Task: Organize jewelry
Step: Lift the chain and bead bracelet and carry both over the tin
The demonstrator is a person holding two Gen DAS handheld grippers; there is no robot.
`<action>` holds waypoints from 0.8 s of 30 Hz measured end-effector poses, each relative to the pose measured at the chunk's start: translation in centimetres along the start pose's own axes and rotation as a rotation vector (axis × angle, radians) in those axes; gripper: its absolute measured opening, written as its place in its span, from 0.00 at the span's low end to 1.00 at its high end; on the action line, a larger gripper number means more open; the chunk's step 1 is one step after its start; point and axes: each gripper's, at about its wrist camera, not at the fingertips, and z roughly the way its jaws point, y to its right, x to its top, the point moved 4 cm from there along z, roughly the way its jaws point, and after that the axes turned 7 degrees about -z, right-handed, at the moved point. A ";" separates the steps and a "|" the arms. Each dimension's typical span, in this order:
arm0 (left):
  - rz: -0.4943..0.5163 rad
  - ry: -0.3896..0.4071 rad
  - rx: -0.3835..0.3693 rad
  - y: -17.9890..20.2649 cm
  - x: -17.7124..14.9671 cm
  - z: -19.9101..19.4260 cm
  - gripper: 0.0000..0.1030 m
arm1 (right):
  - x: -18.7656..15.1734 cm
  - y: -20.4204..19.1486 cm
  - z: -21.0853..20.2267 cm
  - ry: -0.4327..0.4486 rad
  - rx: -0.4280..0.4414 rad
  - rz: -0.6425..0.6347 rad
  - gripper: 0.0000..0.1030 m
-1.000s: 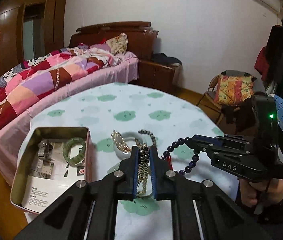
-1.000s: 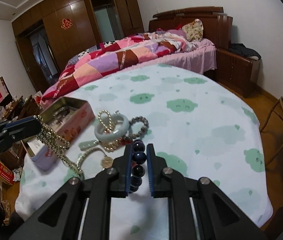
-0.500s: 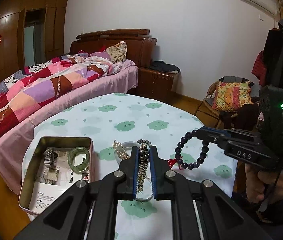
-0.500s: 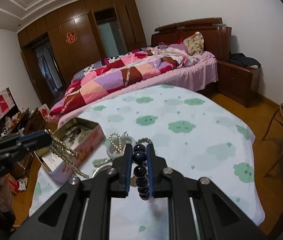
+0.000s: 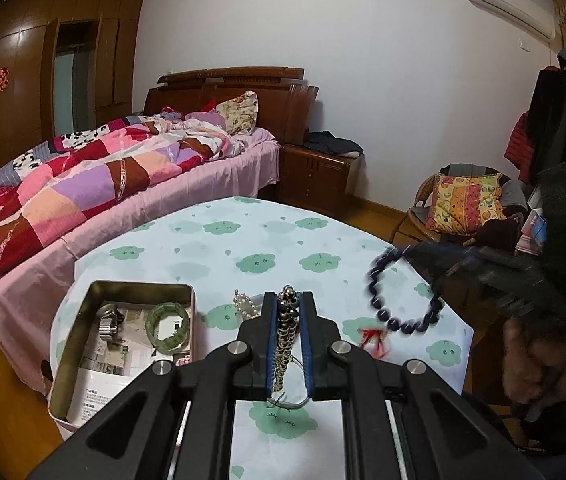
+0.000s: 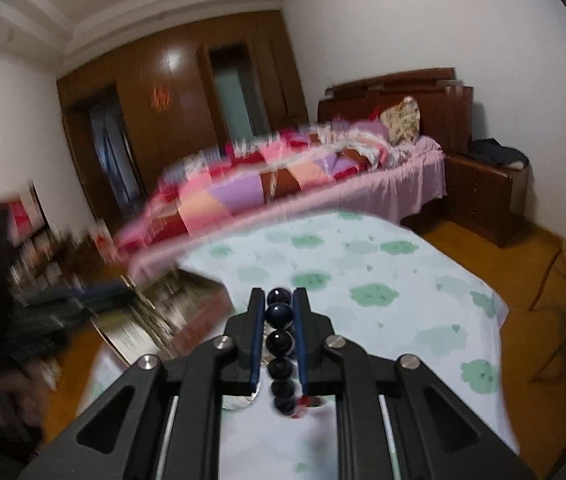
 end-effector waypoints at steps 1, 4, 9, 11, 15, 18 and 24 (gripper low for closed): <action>0.002 -0.003 -0.002 0.1 -0.1 0.0 0.09 | -0.8 0.7 1.0 -0.035 0.007 0.047 0.16; 0.007 -0.007 -0.003 0.0 -0.2 0.1 0.09 | -2.3 1.2 2.9 -0.092 0.035 0.083 0.16; -0.005 0.005 0.000 -0.3 0.2 -0.3 0.09 | -1.5 1.4 1.9 -0.055 0.034 0.092 0.16; -0.001 0.010 -0.002 -0.2 0.3 -0.5 0.09 | -1.0 1.3 1.3 -0.039 0.036 0.090 0.16; 0.009 0.020 -0.003 -0.2 0.9 -1.0 0.09 | -0.5 0.6 1.0 -0.027 0.059 0.090 0.16; 0.007 0.031 0.007 -0.9 1.4 -1.4 0.09 | -0.1 -0.4 1.3 -0.028 0.088 0.085 0.16; 0.006 0.064 0.053 -3.1 3.0 -2.5 0.09 | 1.0 -2.7 2.4 -0.027 0.137 0.052 0.16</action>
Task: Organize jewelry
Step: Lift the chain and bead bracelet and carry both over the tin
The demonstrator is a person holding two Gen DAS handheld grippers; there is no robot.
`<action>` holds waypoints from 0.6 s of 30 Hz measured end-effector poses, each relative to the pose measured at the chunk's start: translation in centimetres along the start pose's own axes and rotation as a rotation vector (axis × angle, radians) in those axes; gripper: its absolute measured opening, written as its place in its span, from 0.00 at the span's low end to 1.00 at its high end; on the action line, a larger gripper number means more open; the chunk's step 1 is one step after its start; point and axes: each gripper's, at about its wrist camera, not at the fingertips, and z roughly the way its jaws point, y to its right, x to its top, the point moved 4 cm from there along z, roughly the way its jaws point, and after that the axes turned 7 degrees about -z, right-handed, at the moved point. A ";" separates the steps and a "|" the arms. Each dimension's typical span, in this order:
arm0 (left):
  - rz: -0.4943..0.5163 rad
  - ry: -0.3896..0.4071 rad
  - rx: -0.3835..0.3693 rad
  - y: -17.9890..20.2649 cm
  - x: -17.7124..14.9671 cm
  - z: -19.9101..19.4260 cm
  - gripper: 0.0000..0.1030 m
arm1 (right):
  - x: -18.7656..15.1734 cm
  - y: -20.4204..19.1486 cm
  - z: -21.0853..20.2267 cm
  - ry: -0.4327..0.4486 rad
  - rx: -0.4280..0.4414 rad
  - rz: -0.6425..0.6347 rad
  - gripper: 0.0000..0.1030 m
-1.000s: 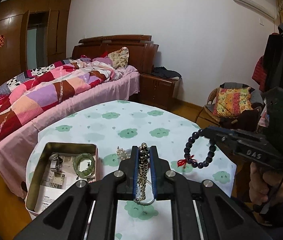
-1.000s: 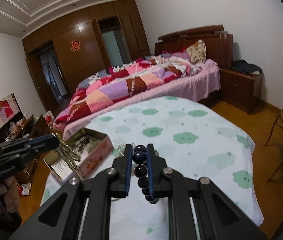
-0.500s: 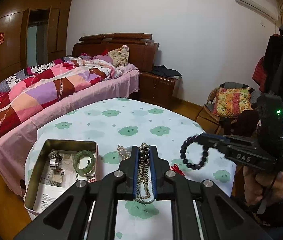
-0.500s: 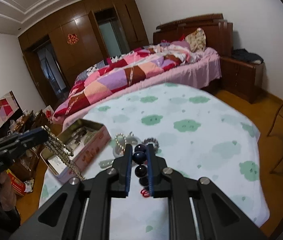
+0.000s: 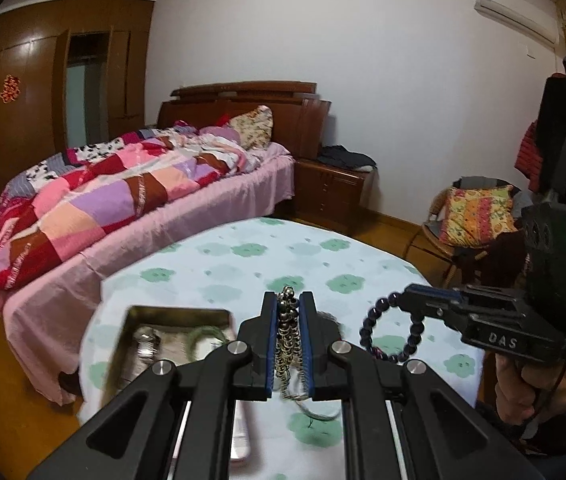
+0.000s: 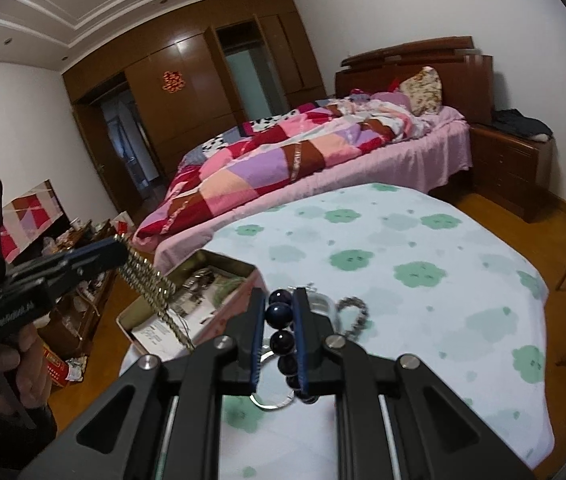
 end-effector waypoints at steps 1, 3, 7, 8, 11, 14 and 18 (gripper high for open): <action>-0.001 0.007 0.008 -0.5 0.2 -0.2 0.09 | 0.1 -0.3 0.2 -0.001 0.007 -0.005 0.16; -0.004 0.021 0.033 -1.6 0.7 -0.4 0.09 | 0.7 -1.3 0.7 -0.002 0.024 -0.021 0.16; -0.022 0.034 0.078 -3.8 1.1 -0.6 0.09 | 1.7 -3.1 1.9 -0.005 0.044 -0.061 0.16; -0.025 0.035 0.086 -4.2 1.1 -0.5 0.09 | 1.8 -3.5 2.2 -0.006 0.050 -0.069 0.16; -0.034 0.032 0.114 -5.6 0.9 -0.2 0.09 | 2.5 -4.8 3.1 -0.009 0.072 -0.090 0.16; -0.039 0.027 0.127 -6.4 0.8 0.2 0.09 | 3.2 -5.9 3.8 -0.008 0.089 -0.106 0.16; -0.043 0.045 0.131 -7.2 1.0 -0.1 0.09 | 4.0 -7.4 5.1 -0.016 0.110 -0.130 0.16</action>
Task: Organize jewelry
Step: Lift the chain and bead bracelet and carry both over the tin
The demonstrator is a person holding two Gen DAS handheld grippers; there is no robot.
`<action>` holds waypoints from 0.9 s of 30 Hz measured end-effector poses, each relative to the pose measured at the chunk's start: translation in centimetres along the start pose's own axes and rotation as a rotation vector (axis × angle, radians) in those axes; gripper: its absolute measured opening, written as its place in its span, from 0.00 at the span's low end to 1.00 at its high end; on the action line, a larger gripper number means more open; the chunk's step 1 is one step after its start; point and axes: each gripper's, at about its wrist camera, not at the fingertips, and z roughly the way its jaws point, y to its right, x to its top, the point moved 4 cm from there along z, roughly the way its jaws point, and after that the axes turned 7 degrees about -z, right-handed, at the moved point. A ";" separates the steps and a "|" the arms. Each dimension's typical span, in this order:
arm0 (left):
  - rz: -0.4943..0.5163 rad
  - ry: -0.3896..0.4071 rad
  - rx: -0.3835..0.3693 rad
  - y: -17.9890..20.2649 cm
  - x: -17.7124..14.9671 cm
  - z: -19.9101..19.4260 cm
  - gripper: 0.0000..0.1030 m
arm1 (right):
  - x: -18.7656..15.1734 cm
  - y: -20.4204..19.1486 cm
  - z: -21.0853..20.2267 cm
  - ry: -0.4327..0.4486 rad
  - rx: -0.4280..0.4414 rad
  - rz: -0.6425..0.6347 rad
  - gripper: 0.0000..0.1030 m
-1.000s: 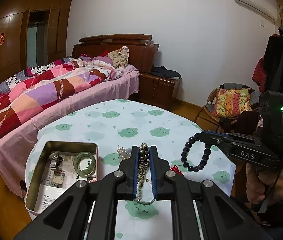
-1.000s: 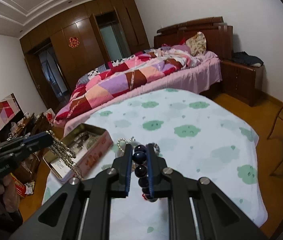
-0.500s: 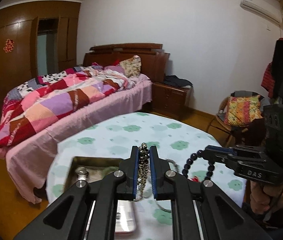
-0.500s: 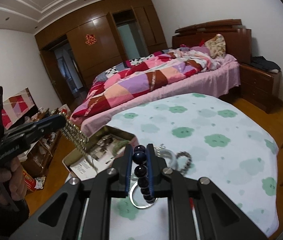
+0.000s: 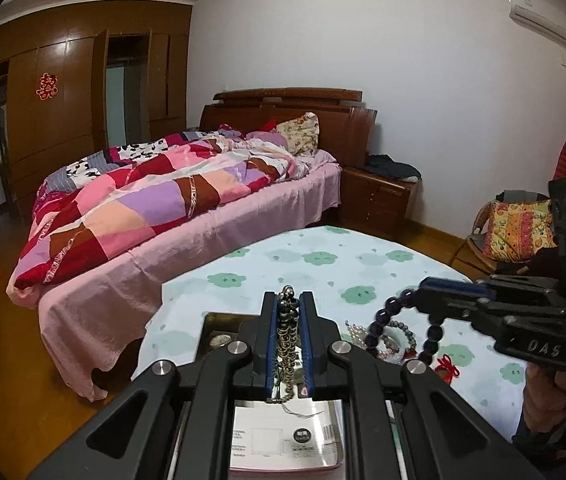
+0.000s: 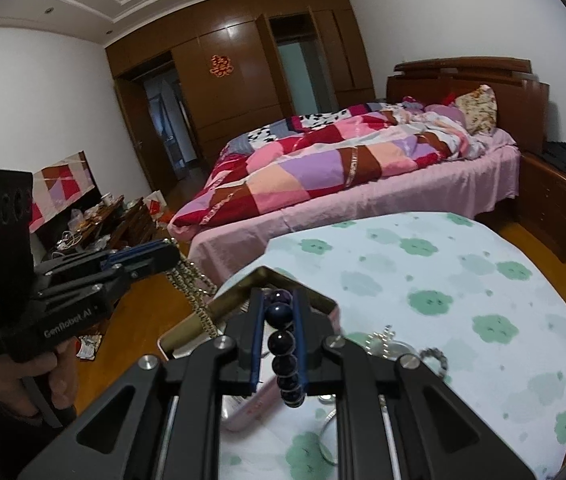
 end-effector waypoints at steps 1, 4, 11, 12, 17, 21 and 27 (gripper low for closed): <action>-0.005 0.011 -0.002 -0.2 0.2 -0.1 0.09 | 0.1 -0.3 0.3 -0.002 0.002 -0.006 0.16; -0.018 0.023 -0.012 -0.7 0.5 -0.3 0.09 | 0.3 -0.9 1.5 -0.012 0.011 -0.014 0.16; -0.043 0.002 0.005 -1.9 -0.3 1.2 0.09 | 0.3 -2.1 3.8 -0.055 0.023 -0.026 0.16; -0.031 0.006 0.012 -1.9 -0.3 1.3 0.09 | 0.3 -2.4 4.2 -0.060 0.025 -0.031 0.16; -0.024 -0.008 0.049 -2.4 -0.8 2.3 0.09 | 0.1 -3.0 5.8 -0.085 0.024 -0.039 0.16; -0.018 -0.035 0.065 -2.8 -1.5 3.5 0.09 | -0.6 -3.0 7.2 -0.118 0.023 -0.030 0.16; -0.012 -0.068 0.074 -3.4 -2.3 4.8 0.09 | -1.6 -2.9 8.9 -0.166 0.021 -0.023 0.16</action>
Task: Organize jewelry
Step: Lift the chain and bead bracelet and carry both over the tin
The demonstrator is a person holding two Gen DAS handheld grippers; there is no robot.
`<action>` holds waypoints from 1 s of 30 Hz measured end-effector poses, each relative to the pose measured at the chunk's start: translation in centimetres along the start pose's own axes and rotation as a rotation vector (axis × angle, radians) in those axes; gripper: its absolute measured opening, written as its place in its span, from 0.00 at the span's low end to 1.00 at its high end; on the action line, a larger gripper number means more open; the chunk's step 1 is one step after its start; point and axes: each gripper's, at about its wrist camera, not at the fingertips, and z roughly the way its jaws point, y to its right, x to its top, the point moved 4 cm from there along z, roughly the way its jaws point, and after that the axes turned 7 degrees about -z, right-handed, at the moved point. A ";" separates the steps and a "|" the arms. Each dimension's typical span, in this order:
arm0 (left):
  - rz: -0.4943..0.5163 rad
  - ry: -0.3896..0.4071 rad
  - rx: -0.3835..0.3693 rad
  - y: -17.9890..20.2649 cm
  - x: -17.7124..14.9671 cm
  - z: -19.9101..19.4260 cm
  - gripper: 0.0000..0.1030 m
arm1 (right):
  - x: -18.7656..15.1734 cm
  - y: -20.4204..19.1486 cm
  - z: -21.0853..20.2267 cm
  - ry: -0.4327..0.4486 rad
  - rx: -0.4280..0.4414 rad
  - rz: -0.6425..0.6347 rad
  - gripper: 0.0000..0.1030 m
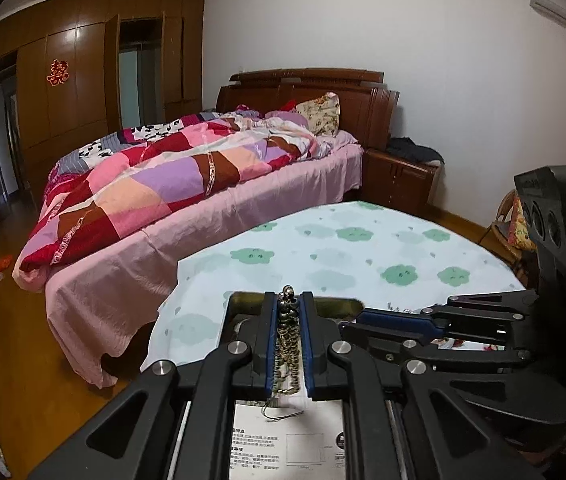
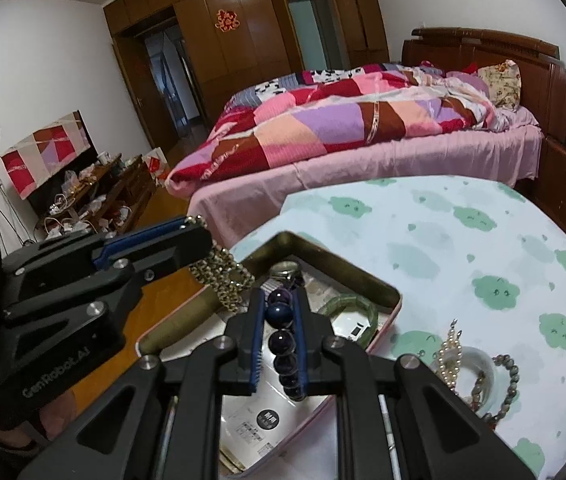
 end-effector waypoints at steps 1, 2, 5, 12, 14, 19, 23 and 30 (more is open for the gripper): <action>-0.001 -0.005 0.002 -0.1 -0.1 0.2 0.09 | -0.1 0.0 0.3 -0.006 0.000 0.002 0.16; -0.001 -0.012 0.007 -0.3 -0.2 0.5 0.09 | -0.2 0.0 0.4 -0.011 0.001 0.004 0.16; 0.001 -0.026 0.020 -0.6 -0.5 1.0 0.09 | -0.5 -0.2 1.0 -0.028 0.004 0.003 0.16; 0.015 -0.061 0.043 -0.7 -1.4 2.6 0.09 | -0.9 -0.3 2.1 -0.040 -0.010 -0.001 0.16; 0.025 -0.072 0.057 -0.8 -1.7 3.2 0.09 | -1.1 0.0 2.4 -0.046 -0.015 0.008 0.16; 0.049 -0.112 0.074 -0.8 -2.7 4.6 0.09 | -2.4 1.6 3.3 -0.072 -0.040 0.056 0.16; 0.067 -0.132 0.088 -0.8 -3.3 5.3 0.09 | -3.2 2.1 3.7 -0.084 -0.048 0.072 0.16; 0.082 -0.161 0.114 -1.1 -4.0 6.4 0.09 | -3.5 1.9 3.8 -0.068 -0.044 0.060 0.16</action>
